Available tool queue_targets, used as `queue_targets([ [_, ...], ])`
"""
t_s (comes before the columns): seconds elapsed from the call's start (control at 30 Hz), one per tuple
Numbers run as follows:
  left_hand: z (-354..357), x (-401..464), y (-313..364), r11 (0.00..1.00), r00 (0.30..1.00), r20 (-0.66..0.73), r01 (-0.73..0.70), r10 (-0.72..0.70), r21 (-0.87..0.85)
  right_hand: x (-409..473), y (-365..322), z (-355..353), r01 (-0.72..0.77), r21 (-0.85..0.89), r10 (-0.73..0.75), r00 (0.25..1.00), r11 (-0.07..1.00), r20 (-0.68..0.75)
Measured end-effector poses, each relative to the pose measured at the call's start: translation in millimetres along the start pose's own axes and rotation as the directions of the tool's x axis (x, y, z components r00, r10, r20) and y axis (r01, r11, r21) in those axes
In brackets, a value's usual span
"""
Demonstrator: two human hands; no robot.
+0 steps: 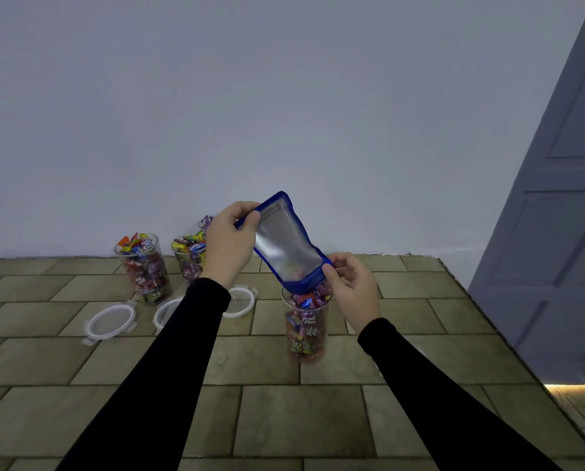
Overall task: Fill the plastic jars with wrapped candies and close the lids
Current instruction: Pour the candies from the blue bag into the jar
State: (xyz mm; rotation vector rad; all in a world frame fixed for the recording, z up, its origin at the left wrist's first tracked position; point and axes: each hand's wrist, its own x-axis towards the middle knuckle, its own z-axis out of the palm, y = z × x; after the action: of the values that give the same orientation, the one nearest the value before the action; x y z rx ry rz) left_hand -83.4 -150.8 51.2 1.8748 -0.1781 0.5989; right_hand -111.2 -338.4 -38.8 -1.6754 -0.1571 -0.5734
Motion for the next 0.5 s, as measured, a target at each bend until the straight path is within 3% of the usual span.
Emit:
queue_targets([
  [0.2,-4.1,2.5,6.6,0.999,1.000,-0.019,-0.024,0.024,-0.033,2.7,-6.9,-0.4,0.049,0.024,-0.049,0.998,0.999,0.026],
  [0.3,-3.1,-1.3,1.6,0.999,1.000,-0.011,0.010,-0.010,-0.048,0.3,-5.9,-1.9,0.096,-0.045,-0.094,0.995,0.994,0.045],
  [0.5,-3.7,-0.7,3.6,0.997,1.000,-0.027,-0.018,0.015,-0.080,2.7,-11.8,-2.8,0.129,-0.013,-0.130,0.991,0.992,-0.028],
])
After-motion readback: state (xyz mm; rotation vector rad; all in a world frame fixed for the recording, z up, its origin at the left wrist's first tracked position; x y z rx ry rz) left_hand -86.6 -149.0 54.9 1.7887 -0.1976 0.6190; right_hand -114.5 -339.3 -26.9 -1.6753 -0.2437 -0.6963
